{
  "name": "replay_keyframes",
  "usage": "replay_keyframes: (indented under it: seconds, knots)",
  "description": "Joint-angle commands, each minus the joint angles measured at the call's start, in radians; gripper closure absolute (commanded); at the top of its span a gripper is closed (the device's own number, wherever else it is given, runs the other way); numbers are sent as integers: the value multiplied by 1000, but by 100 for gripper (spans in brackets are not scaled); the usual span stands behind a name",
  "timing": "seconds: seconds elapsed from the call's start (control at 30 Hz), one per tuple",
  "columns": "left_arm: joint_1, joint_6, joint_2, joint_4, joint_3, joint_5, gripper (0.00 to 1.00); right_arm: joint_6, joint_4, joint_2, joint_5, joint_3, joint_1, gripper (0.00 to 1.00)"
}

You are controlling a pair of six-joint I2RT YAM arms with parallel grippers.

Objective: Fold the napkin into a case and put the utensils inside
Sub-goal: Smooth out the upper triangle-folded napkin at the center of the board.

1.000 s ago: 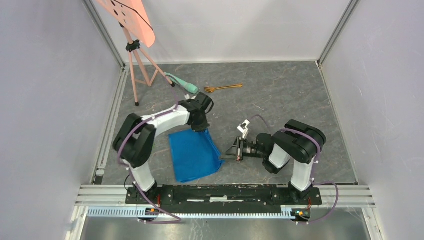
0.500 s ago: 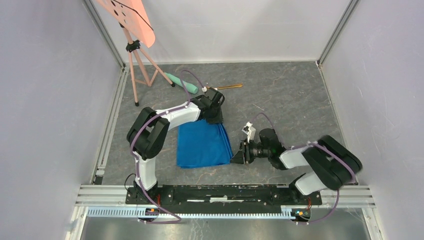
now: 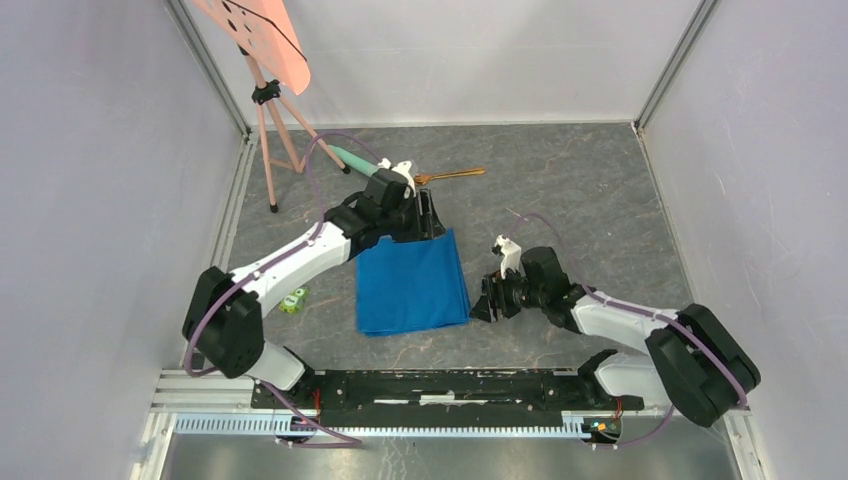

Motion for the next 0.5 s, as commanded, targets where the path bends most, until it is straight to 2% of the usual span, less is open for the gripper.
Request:
replay_keyframes:
  seconds: [0.0,0.1,0.23,0.37,0.47]
  knots:
    - [14,55,-81,-24,-119,17,33,11,-17,77,78,115,12,32]
    - [36,29,-128,7,-215,21,33,23,-19,134,134,174,75,32]
    - [78,-21,-198,79,-314,79,33,15,-127,182,328,244,190,32]
    - [93,-4,-240,50,-325,62,32,15,-252,190,522,275,289,32]
    - [99,-2,-255,45,-330,62,32,18,-278,193,559,274,328,32]
